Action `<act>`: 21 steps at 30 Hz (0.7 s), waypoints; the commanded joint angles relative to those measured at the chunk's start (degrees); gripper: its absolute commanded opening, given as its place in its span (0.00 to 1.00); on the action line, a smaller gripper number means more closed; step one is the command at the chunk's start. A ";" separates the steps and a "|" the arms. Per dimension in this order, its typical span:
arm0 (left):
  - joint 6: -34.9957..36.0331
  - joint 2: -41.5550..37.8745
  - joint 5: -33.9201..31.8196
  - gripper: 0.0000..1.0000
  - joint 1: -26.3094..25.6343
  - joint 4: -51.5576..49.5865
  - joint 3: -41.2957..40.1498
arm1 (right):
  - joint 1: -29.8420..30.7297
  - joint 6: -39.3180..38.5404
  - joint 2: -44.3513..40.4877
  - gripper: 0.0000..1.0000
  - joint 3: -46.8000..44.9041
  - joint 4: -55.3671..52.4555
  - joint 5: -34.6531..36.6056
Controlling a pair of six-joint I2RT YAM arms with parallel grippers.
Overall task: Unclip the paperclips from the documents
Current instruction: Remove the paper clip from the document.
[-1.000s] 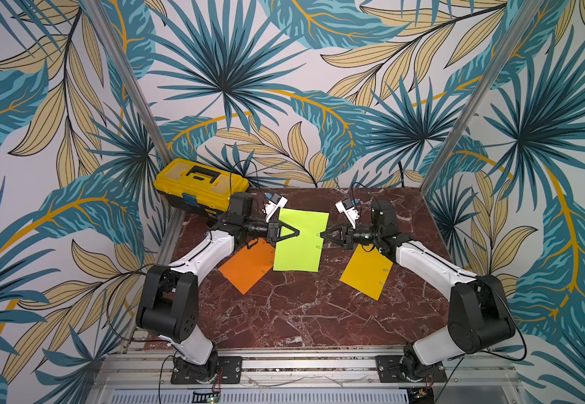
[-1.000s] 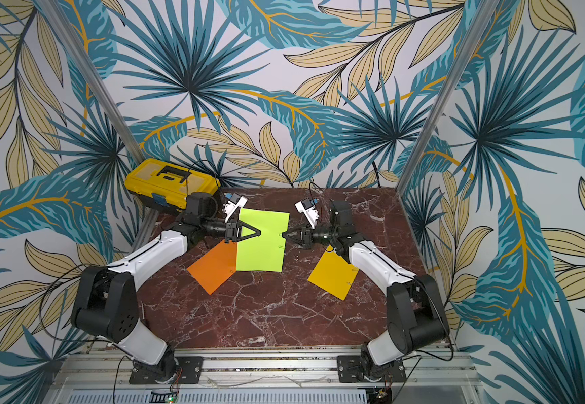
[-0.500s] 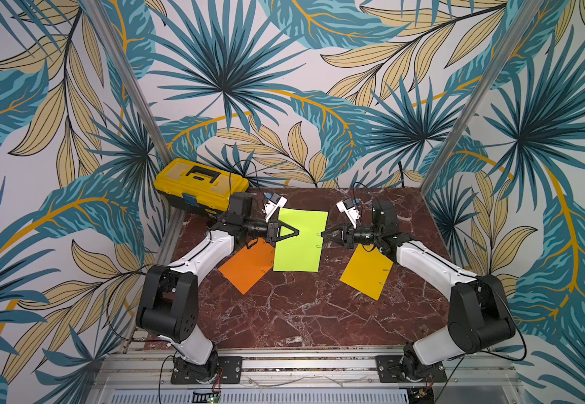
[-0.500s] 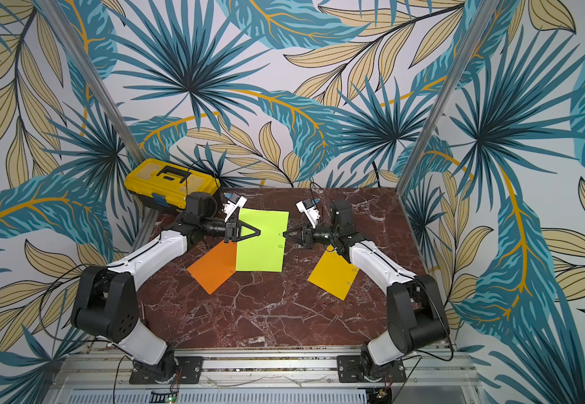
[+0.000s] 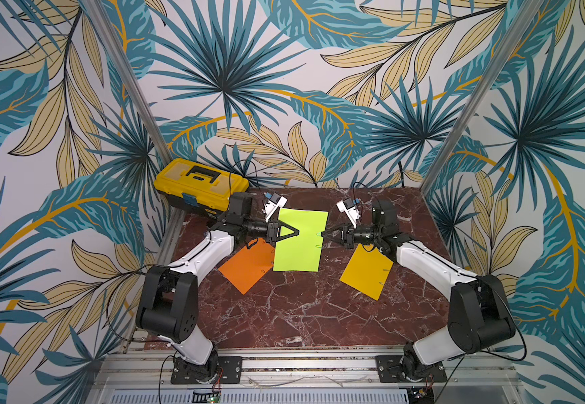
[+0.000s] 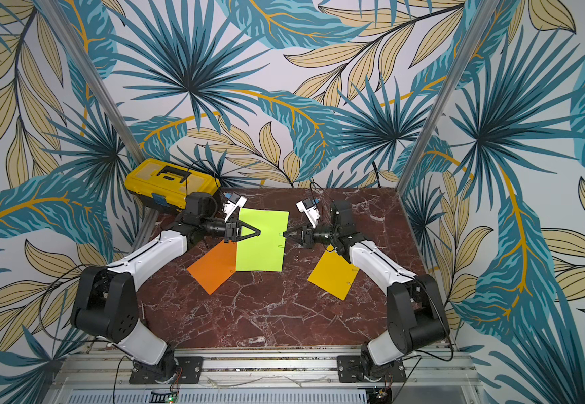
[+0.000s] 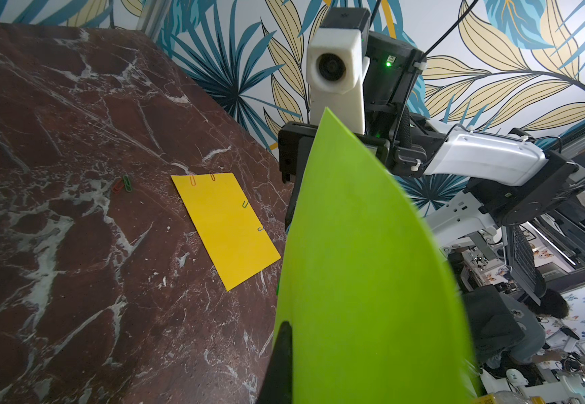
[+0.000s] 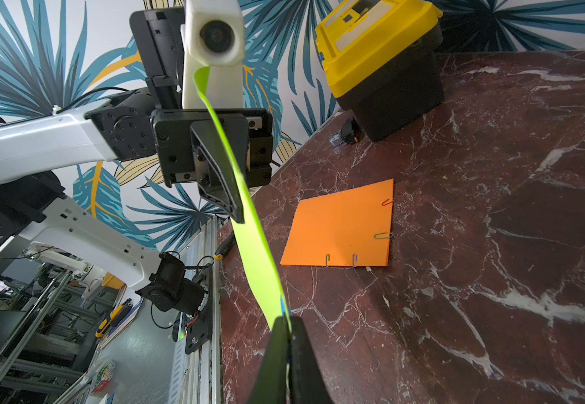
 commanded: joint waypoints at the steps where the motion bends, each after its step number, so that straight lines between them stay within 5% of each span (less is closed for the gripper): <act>1: 0.96 -2.00 0.96 0.00 0.63 1.36 -0.59 | -0.45 -0.10 -0.86 0.04 0.41 -1.68 1.06; 21: 1.04 -2.00 0.94 0.00 0.64 1.38 -0.67 | -1.43 -0.17 -1.12 0.06 0.06 -1.94 1.76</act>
